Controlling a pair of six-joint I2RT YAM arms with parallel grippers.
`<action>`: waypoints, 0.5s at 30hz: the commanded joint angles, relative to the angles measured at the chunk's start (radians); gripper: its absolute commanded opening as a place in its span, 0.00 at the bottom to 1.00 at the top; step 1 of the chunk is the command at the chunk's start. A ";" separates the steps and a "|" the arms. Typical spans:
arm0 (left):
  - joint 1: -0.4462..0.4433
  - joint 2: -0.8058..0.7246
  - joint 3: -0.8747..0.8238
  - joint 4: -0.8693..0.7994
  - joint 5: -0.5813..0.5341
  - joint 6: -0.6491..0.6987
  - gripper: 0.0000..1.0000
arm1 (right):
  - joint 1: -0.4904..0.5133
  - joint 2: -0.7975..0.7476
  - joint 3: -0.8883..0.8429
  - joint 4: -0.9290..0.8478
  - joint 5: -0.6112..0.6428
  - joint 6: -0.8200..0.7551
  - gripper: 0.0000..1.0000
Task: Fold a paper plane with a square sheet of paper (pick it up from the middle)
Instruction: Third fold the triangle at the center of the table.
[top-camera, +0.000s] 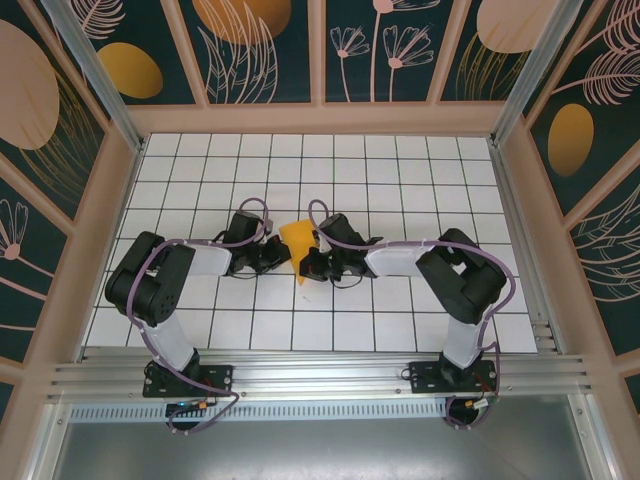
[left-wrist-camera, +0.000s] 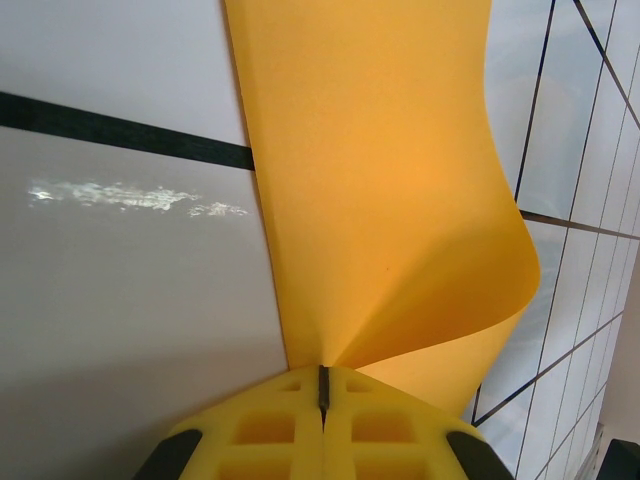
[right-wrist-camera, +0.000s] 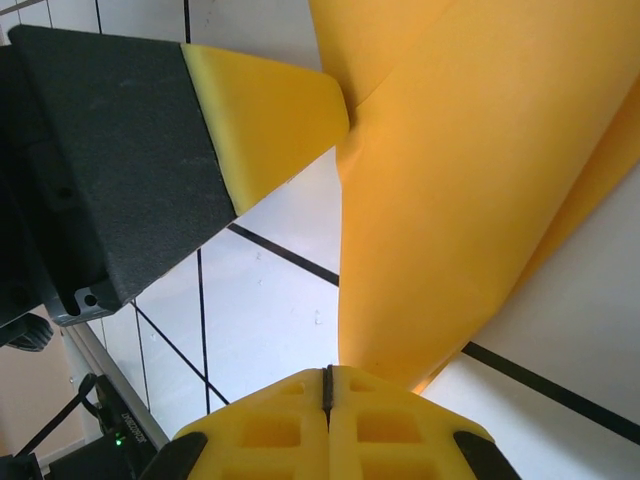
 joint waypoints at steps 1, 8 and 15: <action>-0.002 0.038 0.004 -0.055 -0.079 0.023 0.00 | 0.007 0.013 -0.004 0.000 -0.021 -0.025 0.03; -0.002 0.033 0.005 -0.060 -0.086 0.022 0.00 | 0.007 0.028 -0.008 0.005 -0.026 -0.027 0.03; -0.002 0.033 0.004 -0.061 -0.089 0.022 0.00 | 0.009 0.037 -0.011 0.011 -0.030 -0.026 0.03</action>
